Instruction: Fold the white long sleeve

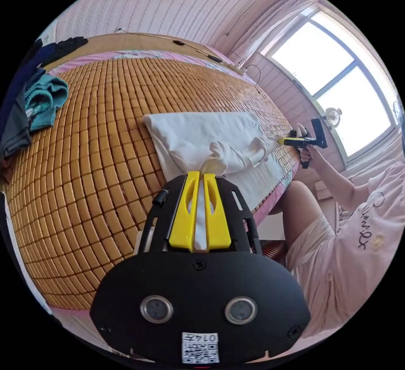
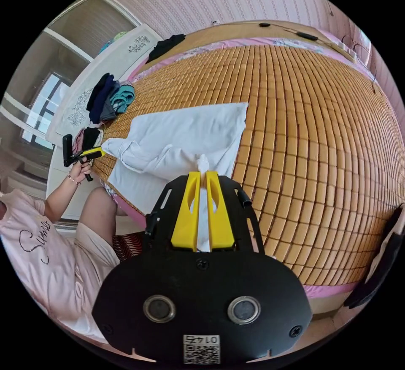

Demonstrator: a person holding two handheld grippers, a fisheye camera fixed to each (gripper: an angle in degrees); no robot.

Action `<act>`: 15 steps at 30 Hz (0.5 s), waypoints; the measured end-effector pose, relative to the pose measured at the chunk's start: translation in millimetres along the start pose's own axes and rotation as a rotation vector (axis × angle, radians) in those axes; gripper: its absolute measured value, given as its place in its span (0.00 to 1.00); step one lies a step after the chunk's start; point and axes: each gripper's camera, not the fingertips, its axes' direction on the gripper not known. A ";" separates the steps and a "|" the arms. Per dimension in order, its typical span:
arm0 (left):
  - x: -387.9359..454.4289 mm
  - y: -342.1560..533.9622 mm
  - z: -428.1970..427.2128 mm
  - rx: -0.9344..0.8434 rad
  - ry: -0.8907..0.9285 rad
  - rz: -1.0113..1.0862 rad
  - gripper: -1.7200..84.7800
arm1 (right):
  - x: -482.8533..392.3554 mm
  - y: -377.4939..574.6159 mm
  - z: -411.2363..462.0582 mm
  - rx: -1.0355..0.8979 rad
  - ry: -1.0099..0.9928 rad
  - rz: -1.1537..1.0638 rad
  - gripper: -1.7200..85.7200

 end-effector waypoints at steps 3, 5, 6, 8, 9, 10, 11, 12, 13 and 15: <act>-9.8 15.0 10.9 0.016 0.018 -0.123 0.01 | -0.8 18.3 10.4 0.048 0.028 0.059 0.03; -8.6 13.6 5.4 0.034 0.030 -0.134 0.01 | 0.1 21.7 -8.9 0.121 -0.017 0.089 0.03; -3.6 11.1 -2.5 0.057 0.038 -0.119 0.01 | -0.1 22.9 -15.7 0.145 -0.024 0.090 0.03; 6.6 7.5 -13.3 0.072 0.055 -0.076 0.01 | -1.1 29.1 -36.9 0.207 -0.047 0.093 0.03; 12.2 6.1 -17.1 0.061 0.056 -0.050 0.01 | -1.2 30.4 -39.0 0.208 -0.049 0.093 0.04; 15.6 5.8 -17.3 0.042 0.052 -0.034 0.01 | -0.8 32.5 -38.5 0.192 -0.053 0.091 0.04; 16.9 5.9 -15.8 0.029 0.043 -0.027 0.01 | 0.1 33.8 -32.7 0.163 -0.051 0.089 0.04; 18.7 6.7 -9.4 -0.001 0.012 -0.017 0.01 | 0.6 34.3 -28.2 0.147 -0.048 0.089 0.04; 19.0 7.7 0.9 -0.042 -0.021 -0.022 0.01 | 1.9 34.4 -16.8 0.109 -0.048 0.094 0.04; 19.3 9.8 21.5 -0.130 -0.058 -0.023 0.02 | 3.6 34.0 1.3 0.051 -0.037 0.108 0.05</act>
